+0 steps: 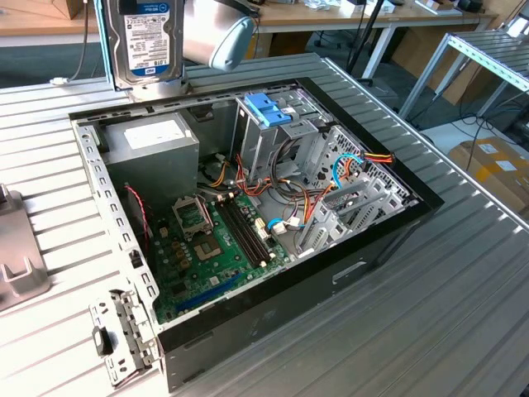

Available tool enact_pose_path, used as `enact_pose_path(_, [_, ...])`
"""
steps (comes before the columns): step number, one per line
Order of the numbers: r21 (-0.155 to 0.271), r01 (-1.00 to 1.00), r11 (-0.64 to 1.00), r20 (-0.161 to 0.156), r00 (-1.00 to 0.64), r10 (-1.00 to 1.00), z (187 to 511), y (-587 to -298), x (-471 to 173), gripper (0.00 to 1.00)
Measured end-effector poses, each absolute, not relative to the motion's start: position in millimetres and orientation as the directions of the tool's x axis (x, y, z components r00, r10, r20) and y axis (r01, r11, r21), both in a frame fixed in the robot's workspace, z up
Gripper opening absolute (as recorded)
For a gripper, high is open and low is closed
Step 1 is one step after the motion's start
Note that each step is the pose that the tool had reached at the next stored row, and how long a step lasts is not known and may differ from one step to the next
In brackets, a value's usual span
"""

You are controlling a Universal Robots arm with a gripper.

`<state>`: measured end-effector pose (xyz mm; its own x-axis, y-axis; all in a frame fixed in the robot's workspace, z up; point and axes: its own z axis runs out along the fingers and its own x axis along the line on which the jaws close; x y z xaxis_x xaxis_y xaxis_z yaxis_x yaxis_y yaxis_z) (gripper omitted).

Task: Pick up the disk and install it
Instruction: 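Pick up the disk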

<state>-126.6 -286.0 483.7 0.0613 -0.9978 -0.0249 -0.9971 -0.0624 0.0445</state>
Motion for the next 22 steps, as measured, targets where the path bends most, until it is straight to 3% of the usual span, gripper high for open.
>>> enact_pose_path(22, [0.044, -0.997, -0.062, -0.025, 0.061, -0.998, 483, -286, -84, 0.37])
